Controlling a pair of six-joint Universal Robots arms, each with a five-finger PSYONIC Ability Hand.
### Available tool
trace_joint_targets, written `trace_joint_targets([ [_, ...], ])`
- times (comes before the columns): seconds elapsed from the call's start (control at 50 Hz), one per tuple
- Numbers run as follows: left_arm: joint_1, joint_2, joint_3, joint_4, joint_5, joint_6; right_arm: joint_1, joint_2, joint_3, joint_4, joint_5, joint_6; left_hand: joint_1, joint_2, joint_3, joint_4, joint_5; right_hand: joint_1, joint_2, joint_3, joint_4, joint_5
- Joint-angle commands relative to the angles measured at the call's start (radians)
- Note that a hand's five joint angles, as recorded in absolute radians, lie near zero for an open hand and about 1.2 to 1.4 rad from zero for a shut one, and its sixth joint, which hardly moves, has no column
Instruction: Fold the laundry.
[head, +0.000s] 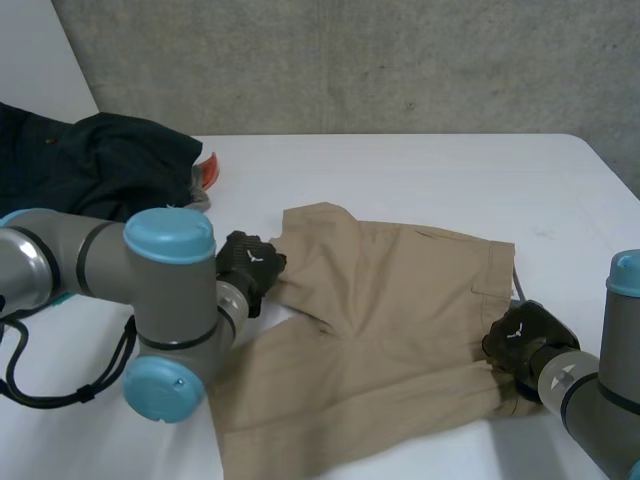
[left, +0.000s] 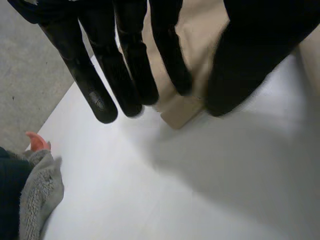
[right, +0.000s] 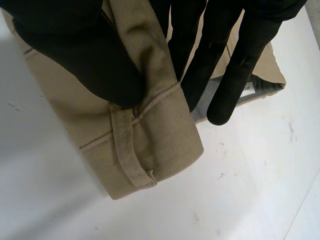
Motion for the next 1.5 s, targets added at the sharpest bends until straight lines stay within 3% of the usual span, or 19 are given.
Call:
trace_joint_targets([
  [0.02,-0.006,0.007,0.006,0.040,0.033,-0.008,-0.011,0.000,0.005,0.000,-0.001,0.000,-0.297,-0.364,-0.362,-0.365,-0.338,0.283,0.210,0.195,0.196,0.201],
  [0.2,0.049,-0.006,0.014,0.012,0.171,-0.066,-0.008,-0.002,0.010,-0.003,-0.005,0.000,-0.191,-0.259,-0.256,-0.259,-0.233,0.283,0.210,0.195,0.196,0.201],
  [0.46,0.093,-0.125,0.108,0.018,0.189,-0.075,-0.011,0.001,0.013,-0.009,-0.005,0.000,-0.132,-0.200,-0.197,-0.200,-0.174,0.283,0.210,0.195,0.196,0.201],
  [0.54,0.095,-0.146,0.135,0.021,0.191,-0.072,-0.014,0.001,0.013,-0.010,-0.005,0.000,0.058,-0.010,-0.007,-0.010,0.016,0.283,0.210,0.195,0.196,0.201],
  [0.56,0.095,-0.151,0.143,0.023,0.189,-0.071,-0.014,0.001,0.013,-0.010,-0.005,0.000,0.268,0.200,0.203,0.200,0.226,0.283,0.210,0.195,0.196,0.201],
  [0.6,0.095,-0.152,0.145,0.023,0.186,-0.069,-0.014,0.001,0.013,-0.010,-0.005,0.000,0.469,0.401,0.404,0.401,0.427,0.283,0.210,0.195,0.196,0.201],
  [0.76,0.090,-0.131,0.117,0.015,0.139,-0.071,-0.011,0.001,0.013,-0.010,-0.005,0.000,0.478,0.410,0.413,0.410,0.436,0.283,0.210,0.195,0.196,0.201],
  [0.94,0.083,0.039,-0.019,0.024,0.048,-0.049,0.000,0.001,0.013,-0.010,-0.005,0.002,0.478,0.410,0.413,0.410,0.436,0.283,0.210,0.195,0.196,0.201],
  [1.1,0.069,0.050,-0.081,0.015,-0.016,-0.041,0.000,0.000,0.011,-0.009,-0.005,0.005,0.478,0.410,0.413,0.410,0.436,0.283,0.210,0.195,0.196,0.201],
  [1.12,0.064,0.050,-0.089,0.013,-0.016,-0.041,0.000,0.000,0.010,-0.009,-0.005,0.009,0.400,0.332,0.335,0.332,0.358,0.283,0.210,0.195,0.196,0.201],
  [1.18,0.049,0.069,-0.110,0.015,-0.018,-0.040,0.000,-0.002,0.002,-0.009,-0.005,0.032,-0.482,-0.549,-0.546,-0.550,-0.523,0.283,0.210,0.195,0.196,0.201],
  [1.38,0.035,0.351,-0.236,0.001,-0.030,-0.116,-0.006,-0.005,-0.039,0.000,-0.012,0.132,-0.493,-0.561,-0.558,-0.561,-0.535,0.283,0.210,0.195,0.196,0.201],
  [1.5,-0.019,0.497,-0.308,-0.291,0.007,-0.330,-0.016,-0.005,-0.069,-0.003,-0.006,0.210,-0.517,-0.584,-0.582,-0.585,-0.559,0.283,0.210,0.195,0.196,0.201],
])
